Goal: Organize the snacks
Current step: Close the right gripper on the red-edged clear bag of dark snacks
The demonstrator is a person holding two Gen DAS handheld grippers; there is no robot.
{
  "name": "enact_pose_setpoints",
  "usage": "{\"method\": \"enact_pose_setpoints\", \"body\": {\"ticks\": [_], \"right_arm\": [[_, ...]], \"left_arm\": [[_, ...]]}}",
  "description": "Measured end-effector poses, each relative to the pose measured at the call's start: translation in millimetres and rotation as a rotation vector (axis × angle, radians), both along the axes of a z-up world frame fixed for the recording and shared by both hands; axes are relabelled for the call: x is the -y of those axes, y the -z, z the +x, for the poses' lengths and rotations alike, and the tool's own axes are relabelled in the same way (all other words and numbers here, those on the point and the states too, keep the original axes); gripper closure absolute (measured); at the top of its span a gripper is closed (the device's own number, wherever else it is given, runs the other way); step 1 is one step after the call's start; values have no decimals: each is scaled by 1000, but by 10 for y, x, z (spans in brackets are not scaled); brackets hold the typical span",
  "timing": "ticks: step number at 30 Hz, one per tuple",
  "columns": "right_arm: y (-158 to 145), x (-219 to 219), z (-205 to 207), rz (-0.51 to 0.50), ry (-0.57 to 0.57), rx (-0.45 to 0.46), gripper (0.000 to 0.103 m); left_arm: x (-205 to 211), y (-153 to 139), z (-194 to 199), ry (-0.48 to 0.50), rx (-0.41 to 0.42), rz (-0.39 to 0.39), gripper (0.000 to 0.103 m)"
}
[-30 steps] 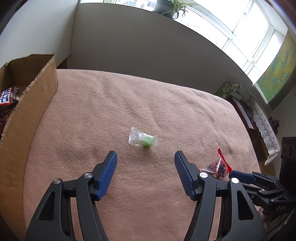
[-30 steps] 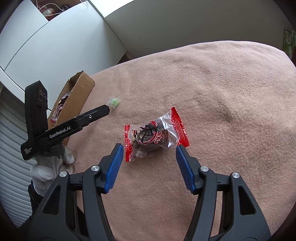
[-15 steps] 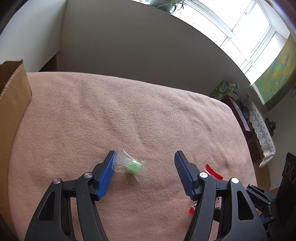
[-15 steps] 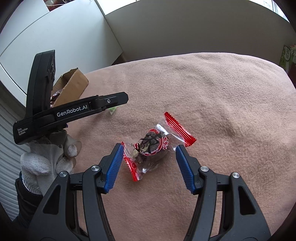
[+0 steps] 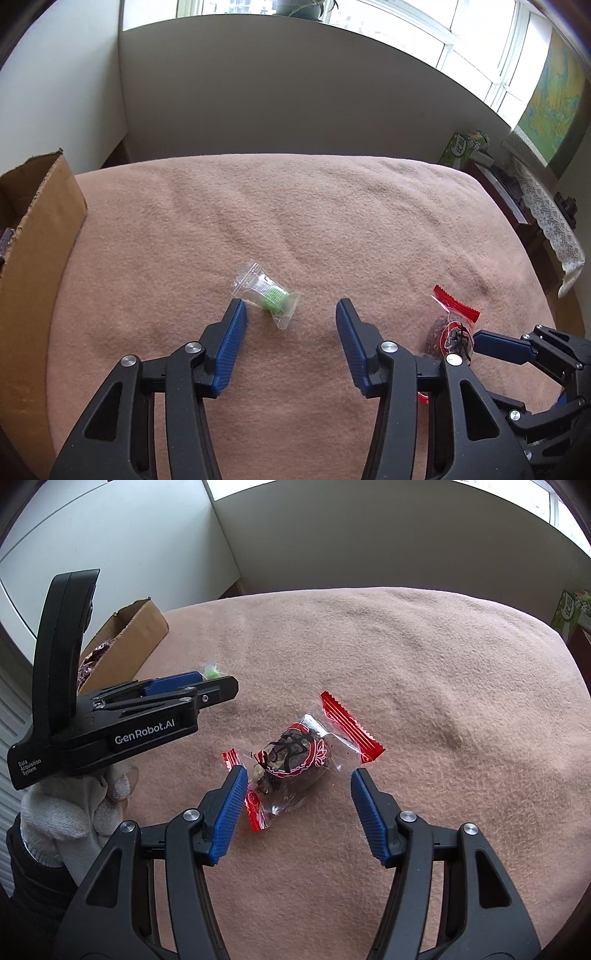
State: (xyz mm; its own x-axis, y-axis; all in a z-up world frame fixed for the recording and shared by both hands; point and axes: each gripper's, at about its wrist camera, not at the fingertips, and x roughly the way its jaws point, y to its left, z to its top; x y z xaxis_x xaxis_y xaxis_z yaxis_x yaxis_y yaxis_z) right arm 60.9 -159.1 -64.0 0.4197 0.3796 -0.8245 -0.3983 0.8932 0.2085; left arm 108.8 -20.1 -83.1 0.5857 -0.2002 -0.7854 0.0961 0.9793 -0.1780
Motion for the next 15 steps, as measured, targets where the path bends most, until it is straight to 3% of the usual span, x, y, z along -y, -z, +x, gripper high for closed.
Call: {"method": "enact_pose_setpoints", "body": {"ticks": [3,9,15], "right_arm": [[27,-26,14,4,2,-6,42],[118,-196,68,-28,9,6,42],[165,-293,78,-82,-1,46,42]], "left_arm": [[-21,26,32,-12,0,9,70],[-61,43,49,-20,2,5,71],[-110,36,60,-23,4,-7,81]]}}
